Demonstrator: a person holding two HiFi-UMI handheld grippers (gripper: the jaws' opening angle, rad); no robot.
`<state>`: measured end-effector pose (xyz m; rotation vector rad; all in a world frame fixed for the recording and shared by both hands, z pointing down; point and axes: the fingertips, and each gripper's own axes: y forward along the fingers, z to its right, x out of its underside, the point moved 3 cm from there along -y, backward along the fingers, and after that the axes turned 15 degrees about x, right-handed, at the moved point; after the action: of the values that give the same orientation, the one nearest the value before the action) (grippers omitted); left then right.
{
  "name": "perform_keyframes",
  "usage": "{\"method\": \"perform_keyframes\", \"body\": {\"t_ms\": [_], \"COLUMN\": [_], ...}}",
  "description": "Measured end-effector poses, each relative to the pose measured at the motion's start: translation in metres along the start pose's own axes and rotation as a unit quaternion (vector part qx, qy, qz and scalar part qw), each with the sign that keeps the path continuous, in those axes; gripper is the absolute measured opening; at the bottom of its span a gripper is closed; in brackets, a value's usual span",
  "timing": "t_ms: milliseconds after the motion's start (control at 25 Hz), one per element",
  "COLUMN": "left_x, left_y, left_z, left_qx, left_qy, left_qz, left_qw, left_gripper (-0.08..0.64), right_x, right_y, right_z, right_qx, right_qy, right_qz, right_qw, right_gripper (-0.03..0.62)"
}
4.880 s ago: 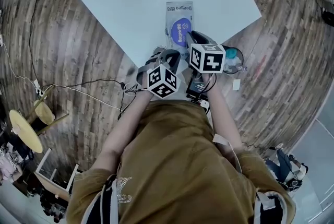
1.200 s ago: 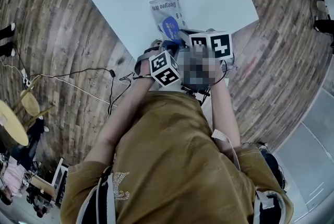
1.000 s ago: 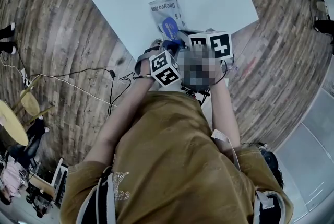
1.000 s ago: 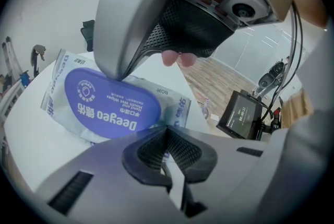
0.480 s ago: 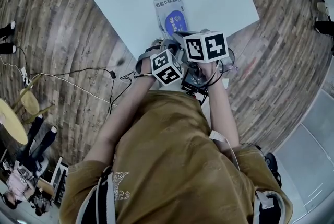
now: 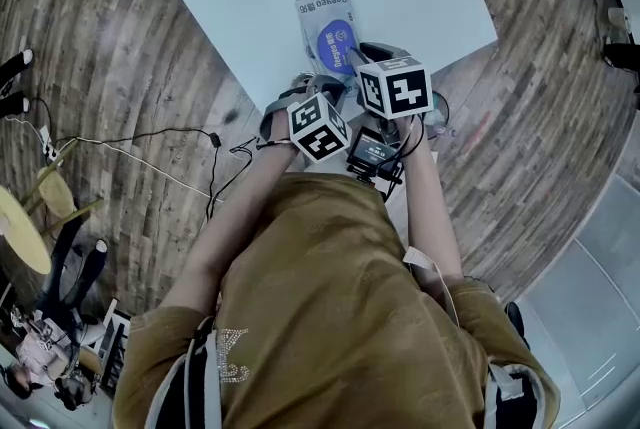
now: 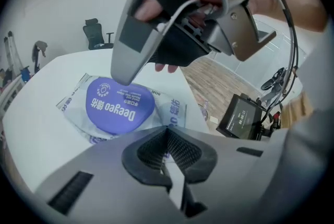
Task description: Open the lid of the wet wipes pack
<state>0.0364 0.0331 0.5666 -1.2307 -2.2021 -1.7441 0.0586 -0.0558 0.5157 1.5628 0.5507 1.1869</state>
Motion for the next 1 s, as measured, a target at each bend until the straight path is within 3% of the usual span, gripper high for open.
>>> {"method": "perform_keyframes", "body": {"t_ms": [320,600,1000], "left_x": [0.0,-0.003,0.003], "left_y": [-0.003,-0.018,-0.056], "left_z": [0.003,0.001,-0.018], "left_qx": [-0.003,-0.035,-0.087], "left_qy": [0.018,0.056,0.017], "left_qz": [-0.001,0.008,0.078], "left_qw": [0.9998,0.9978,0.993], "left_gripper": [0.002,0.002,0.002], "right_x": [-0.001,-0.004,-0.012], "right_y": [0.009,0.001,-0.018], "right_z": [-0.003,-0.009,-0.022], "right_qx": [0.008,-0.021,-0.066], "right_qy": [-0.001,0.008,0.033], "right_qz": [-0.014,-0.01,0.001], "right_qw": [1.0,1.0,0.997], "right_gripper": [0.066,0.066,0.066]}}
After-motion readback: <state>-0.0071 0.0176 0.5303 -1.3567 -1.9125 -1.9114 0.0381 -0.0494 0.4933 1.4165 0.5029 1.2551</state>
